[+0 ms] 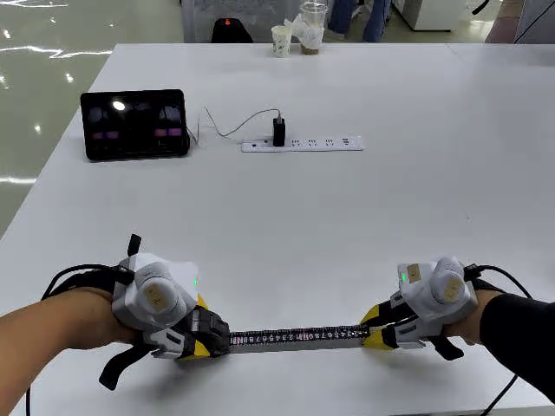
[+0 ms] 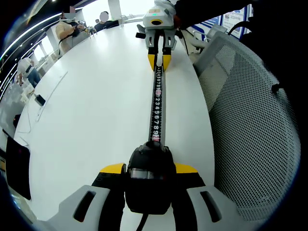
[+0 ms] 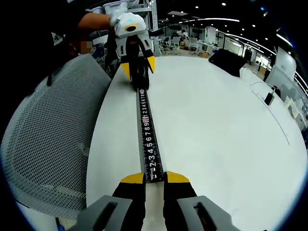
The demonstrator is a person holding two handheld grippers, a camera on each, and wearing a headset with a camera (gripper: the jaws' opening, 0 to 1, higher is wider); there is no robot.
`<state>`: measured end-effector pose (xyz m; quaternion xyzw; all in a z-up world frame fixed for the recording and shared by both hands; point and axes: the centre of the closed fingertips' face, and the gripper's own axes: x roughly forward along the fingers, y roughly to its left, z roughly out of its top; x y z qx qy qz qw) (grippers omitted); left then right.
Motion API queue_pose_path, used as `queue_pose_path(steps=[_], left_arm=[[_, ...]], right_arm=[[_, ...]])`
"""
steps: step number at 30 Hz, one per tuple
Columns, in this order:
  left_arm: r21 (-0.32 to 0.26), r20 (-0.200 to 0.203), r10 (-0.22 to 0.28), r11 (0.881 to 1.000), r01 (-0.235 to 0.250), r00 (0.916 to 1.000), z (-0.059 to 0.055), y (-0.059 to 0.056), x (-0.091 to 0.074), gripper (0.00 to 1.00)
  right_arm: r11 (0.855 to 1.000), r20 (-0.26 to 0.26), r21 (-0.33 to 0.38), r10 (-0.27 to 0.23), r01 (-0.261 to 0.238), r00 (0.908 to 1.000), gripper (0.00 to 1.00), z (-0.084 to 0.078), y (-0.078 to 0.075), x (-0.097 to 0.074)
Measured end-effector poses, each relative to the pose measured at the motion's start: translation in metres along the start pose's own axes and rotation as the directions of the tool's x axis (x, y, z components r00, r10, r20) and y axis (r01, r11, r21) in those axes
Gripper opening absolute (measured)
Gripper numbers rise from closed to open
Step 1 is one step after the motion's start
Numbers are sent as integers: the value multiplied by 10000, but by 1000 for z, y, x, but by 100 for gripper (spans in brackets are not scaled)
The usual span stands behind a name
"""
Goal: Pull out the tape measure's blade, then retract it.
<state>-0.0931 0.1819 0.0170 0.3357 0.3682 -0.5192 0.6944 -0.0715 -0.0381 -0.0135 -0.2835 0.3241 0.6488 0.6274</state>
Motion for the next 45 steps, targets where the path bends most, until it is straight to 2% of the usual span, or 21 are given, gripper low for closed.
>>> queue_pose_path(steps=[32, 39, 45], left_arm=[[-42, 168, 104, 9999, -103, 9998, 1, 1, 1, 31], [73, 219, 42, 10000, -44, 9998, 3, 1, 1, 32], [202, 158, 47, 9998, -50, 9999, 3, 1, 2, 32]], right_arm=[[9994, -83, 325, -76, 79, 9999, 10, -11, 0, -10], [9999, -468, 85, 114, -110, 9988, 11, -9, 1, -8], [9998, -561, 101, 161, -156, 9983, 12, -10, 2, -9]])
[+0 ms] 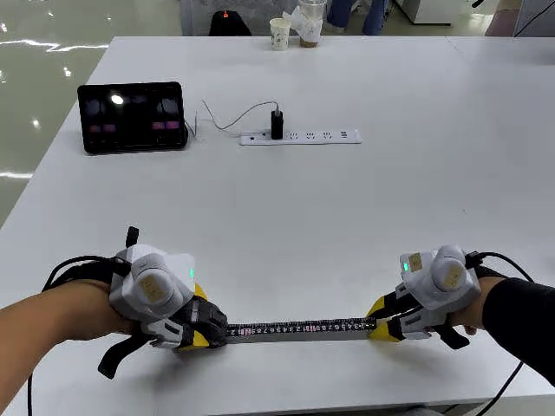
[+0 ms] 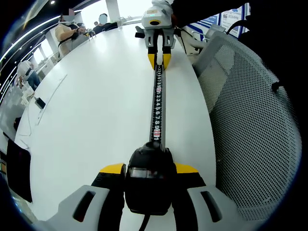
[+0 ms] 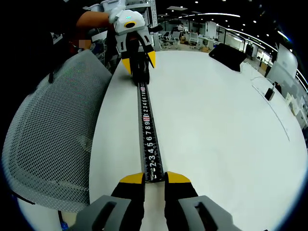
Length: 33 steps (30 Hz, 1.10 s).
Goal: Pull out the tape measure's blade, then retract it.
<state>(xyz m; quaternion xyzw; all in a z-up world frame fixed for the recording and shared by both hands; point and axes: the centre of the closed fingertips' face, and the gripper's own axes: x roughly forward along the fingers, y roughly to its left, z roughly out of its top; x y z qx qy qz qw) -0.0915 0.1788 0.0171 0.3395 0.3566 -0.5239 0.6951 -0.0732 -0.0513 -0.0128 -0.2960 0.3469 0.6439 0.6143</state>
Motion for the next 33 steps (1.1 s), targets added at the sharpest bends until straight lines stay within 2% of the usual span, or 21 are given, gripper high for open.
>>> queue_pose_path(steps=[8, 12, 17, 20, 24, 28, 33], left_arm=[[-87, -67, 6, 10000, -7, 10000, -1, 1, -1, 32], [-308, -91, -77, 9995, 74, 9999, -2, 2, -6, 32], [-485, -71, 5, 9988, -9, 10000, -1, 6, -12, 39], [-793, 66, 97, 9968, -91, 9999, -1, 10, -15, 43], [-1303, 309, 217, 9913, -175, 9993, -1, 11, -19, 50], [-1812, 483, 386, 9830, -292, 9981, -4, 11, -21, 55], [-2697, 724, 631, 9620, -414, 9954, -10, 10, -25, 64]], right_arm=[[9999, -309, -146, 58, -62, 9995, 13, 1, 0, 1], [9991, -439, -406, 99, -116, 9990, 15, 2, 4, 1], [9983, -499, -574, 84, -112, 9987, 17, 4, 5, -1], [9982, -483, -598, 26, -55, 9988, 17, 8, 4, -3], [9989, -305, -412, -213, 201, 9993, 20, 10, 2, -8], [9988, 35, -148, -470, 471, 9989, 27, 14, 2, -12], [9956, 252, 368, -870, 861, 9959, 31, 9, 1, -19]])
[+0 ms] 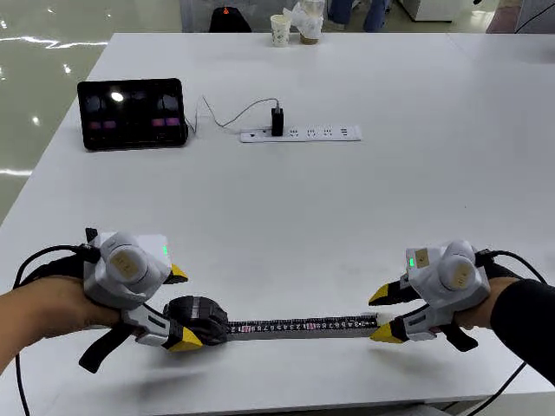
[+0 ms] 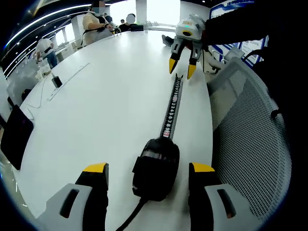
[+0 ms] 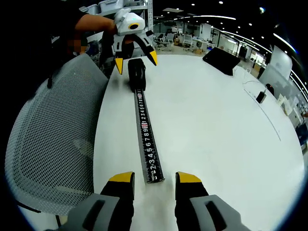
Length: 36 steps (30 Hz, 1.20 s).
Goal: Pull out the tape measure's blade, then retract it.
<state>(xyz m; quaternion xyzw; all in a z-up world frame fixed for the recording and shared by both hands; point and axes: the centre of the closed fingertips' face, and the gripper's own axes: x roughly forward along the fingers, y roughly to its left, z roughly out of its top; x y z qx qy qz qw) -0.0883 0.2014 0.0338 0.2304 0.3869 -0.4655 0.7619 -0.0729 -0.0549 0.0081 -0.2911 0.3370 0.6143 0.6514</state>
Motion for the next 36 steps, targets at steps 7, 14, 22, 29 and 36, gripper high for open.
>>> queue_pose_path(steps=[7, 14, 22, 29, 36], left_arm=[[-1537, 1173, 1309, 9817, -1122, 9844, -1, 11, -13, 71], [-2688, 1743, 2469, 9432, -1951, 9533, -9, 26, -28, 77], [-3720, 2060, 3169, 9004, -2254, 9258, -13, 28, -38, 86], [-4273, 2055, 3563, 8706, -2440, 9115, -24, 29, -44, 93], [-4560, 1985, 3767, 8527, -2550, 9048, -35, 28, -48, 99]], right_arm=[[9877, 859, 1100, -1210, 1112, 9889, 43, -2, -9, -13], [9679, 1071, 1753, -2006, 1801, 9738, 52, -9, -10, -26], [9324, 1224, 2895, -2604, 2165, 9577, 61, -17, -6, -42], [9147, 1216, 3263, -2908, 2384, 9490, 69, -27, -1, -48], [9034, 1139, 3408, -3145, 2603, 9424, 84, -35, 0, -53]])
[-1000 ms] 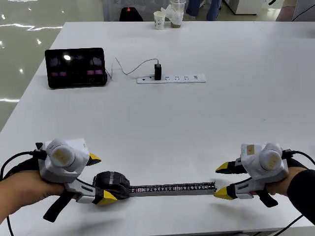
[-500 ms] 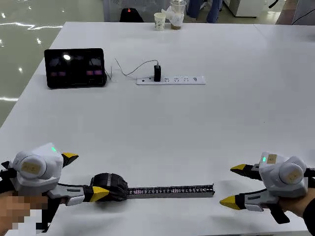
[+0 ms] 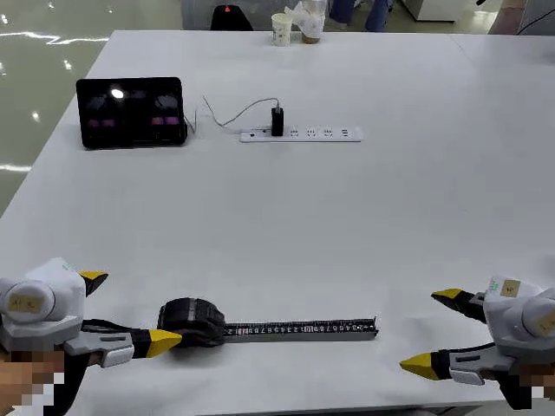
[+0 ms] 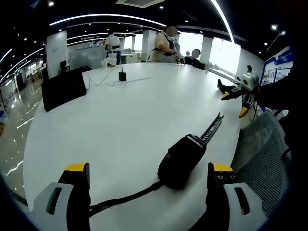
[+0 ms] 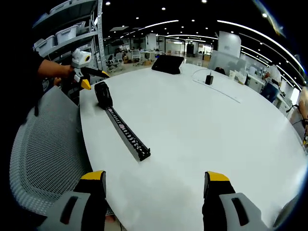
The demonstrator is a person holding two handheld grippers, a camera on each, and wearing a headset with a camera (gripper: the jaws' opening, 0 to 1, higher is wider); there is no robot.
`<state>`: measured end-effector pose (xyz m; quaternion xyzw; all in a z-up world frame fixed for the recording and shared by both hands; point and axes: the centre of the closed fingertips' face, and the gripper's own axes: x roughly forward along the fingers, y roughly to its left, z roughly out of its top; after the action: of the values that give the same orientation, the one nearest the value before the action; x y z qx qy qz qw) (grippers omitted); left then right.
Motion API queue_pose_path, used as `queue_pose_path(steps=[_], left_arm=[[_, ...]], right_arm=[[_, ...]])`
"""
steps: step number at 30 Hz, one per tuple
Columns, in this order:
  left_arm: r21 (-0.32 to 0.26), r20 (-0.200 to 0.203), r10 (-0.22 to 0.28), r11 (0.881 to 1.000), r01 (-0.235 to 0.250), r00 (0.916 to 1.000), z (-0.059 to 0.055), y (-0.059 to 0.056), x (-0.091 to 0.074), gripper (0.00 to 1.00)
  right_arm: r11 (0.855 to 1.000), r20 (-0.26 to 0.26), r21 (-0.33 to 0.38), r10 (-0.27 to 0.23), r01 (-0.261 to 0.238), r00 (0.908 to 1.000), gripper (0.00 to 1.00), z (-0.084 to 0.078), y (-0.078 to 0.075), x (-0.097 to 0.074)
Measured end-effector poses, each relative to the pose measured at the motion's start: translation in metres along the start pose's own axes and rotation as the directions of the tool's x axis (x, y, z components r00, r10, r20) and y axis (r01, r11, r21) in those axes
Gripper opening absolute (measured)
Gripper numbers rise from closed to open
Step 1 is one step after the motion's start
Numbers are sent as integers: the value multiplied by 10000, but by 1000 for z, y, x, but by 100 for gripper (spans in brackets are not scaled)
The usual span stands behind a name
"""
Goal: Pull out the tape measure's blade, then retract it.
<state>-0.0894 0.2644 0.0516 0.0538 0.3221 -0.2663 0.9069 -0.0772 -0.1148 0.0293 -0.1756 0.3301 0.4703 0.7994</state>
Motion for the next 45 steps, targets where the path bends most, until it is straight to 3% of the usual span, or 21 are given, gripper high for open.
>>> queue_pose_path(steps=[4, 7, 19, 28, 45], left_arm=[[-24, 43, 15, 10000, -14, 10000, -5, 0, -5, 99], [265, 146, 169, 9995, -173, 9998, -7, 0, -11, 99], [211, 245, 309, 9993, -314, 9992, -12, 5, -17, 99], [439, 95, 143, 9989, -148, 9999, -16, 0, -19, 99], [182, -91, 201, 9996, -199, 9998, -22, 0, -23, 99]], right_arm=[[9997, 81, 224, -117, 115, 9999, 99, -5, -1, -5], [9994, 107, 305, -171, 168, 9998, 99, -10, -1, -11], [9982, 36, 577, -174, 172, 9998, 99, -22, 6, -22], [9983, 42, 484, -319, 317, 9995, 99, -18, 3, -24], [9999, 105, 85, -94, 93, 9999, 99, -14, 4, -24]])
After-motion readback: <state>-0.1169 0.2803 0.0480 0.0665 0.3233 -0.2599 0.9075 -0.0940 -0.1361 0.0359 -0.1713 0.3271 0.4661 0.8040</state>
